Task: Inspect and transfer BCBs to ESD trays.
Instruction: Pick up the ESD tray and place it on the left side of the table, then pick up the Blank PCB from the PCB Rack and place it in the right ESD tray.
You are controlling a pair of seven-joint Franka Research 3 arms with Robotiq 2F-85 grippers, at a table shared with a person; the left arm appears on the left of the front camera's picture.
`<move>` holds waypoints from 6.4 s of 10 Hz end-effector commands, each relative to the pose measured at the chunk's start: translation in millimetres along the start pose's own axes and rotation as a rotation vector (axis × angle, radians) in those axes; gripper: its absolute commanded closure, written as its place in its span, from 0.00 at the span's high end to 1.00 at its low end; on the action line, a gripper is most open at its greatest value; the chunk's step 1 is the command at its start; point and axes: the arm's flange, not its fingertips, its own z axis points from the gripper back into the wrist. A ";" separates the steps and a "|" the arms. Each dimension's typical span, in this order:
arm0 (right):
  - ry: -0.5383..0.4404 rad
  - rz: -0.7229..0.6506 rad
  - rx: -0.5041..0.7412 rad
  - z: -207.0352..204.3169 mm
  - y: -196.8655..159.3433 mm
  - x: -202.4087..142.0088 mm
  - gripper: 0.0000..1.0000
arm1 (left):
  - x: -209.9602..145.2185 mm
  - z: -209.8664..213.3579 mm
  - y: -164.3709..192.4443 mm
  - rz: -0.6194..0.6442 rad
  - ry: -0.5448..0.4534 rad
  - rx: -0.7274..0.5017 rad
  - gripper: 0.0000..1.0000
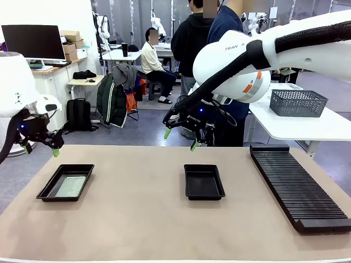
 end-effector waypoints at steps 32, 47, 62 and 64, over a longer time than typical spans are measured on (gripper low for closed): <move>-0.005 0.007 -0.016 -0.1 -0.1 1.3 1.00 | 5.7 9.4 10.5 0.082 0.061 -0.059 1.00; -0.005 0.007 -0.016 -0.1 -0.1 1.3 1.00 | 7.5 11.5 14.2 0.067 0.038 -0.072 1.00; 0.000 0.000 0.000 0.0 0.1 -0.1 1.00 | 4.1 8.4 11.5 0.066 0.054 -0.047 1.00; 0.000 0.000 0.000 0.0 0.1 -0.1 1.00 | 4.1 8.4 11.5 0.066 0.054 -0.047 1.00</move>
